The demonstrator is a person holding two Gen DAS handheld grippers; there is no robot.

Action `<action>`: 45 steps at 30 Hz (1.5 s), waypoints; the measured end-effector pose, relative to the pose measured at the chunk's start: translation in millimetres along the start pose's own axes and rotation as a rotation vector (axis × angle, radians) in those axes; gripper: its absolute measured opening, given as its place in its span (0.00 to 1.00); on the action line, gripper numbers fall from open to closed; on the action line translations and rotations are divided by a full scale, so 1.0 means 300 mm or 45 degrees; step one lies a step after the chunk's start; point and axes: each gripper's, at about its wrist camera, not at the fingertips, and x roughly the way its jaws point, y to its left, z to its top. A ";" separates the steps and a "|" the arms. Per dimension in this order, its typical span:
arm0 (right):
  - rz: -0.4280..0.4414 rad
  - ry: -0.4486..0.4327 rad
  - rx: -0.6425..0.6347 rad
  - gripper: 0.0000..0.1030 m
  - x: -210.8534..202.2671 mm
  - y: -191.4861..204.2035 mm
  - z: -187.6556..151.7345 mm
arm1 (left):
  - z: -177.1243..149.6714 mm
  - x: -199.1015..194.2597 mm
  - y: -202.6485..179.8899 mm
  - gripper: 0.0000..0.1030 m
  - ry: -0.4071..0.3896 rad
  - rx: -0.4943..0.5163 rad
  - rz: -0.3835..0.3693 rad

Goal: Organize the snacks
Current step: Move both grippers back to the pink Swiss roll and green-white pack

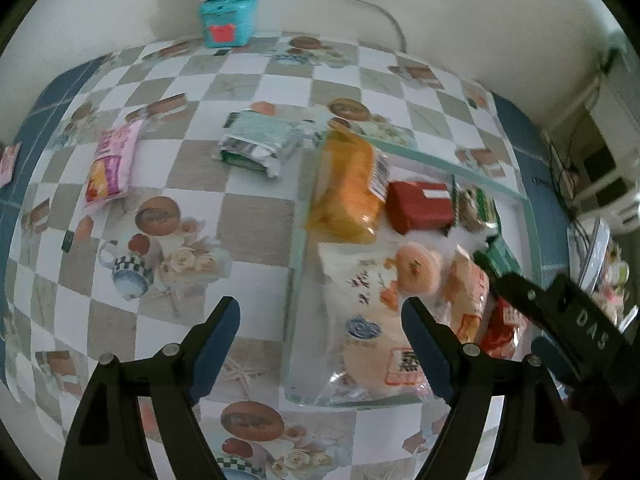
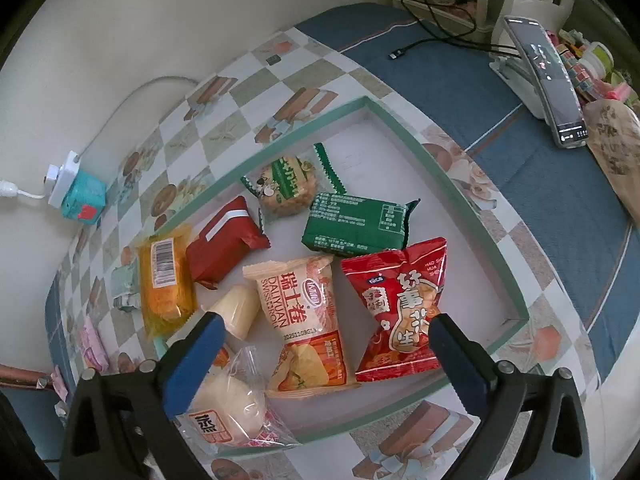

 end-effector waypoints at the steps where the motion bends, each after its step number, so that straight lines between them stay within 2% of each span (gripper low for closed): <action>1: -0.001 0.000 -0.006 1.00 0.001 0.003 -0.001 | 0.007 -0.002 0.022 0.85 -0.002 -0.031 0.001; 3: -0.003 -0.001 -0.017 1.00 0.003 0.008 -0.001 | 0.018 -0.006 0.064 0.89 -0.010 -0.088 0.015; 9: -0.023 -0.013 -0.082 1.00 -0.001 0.051 -0.014 | 0.046 -0.032 0.232 0.91 -0.071 -0.300 0.131; 13: -0.026 -0.034 -0.150 1.00 -0.013 0.099 -0.029 | 0.049 -0.041 0.343 0.92 -0.080 -0.429 0.185; 18: -0.032 -0.058 -0.239 1.00 -0.029 0.168 -0.058 | 0.042 -0.038 0.447 0.92 -0.050 -0.526 0.253; 32: -0.006 -0.076 -0.432 1.00 -0.048 0.396 -0.173 | 0.037 -0.090 0.655 0.92 -0.056 -0.672 0.366; 40: 0.027 -0.074 -0.524 1.00 -0.024 0.529 -0.232 | 0.048 -0.107 0.742 0.92 -0.070 -0.707 0.364; 45: 0.041 -0.077 -0.565 1.00 0.002 0.594 -0.240 | 0.071 -0.100 0.811 0.92 -0.070 -0.750 0.322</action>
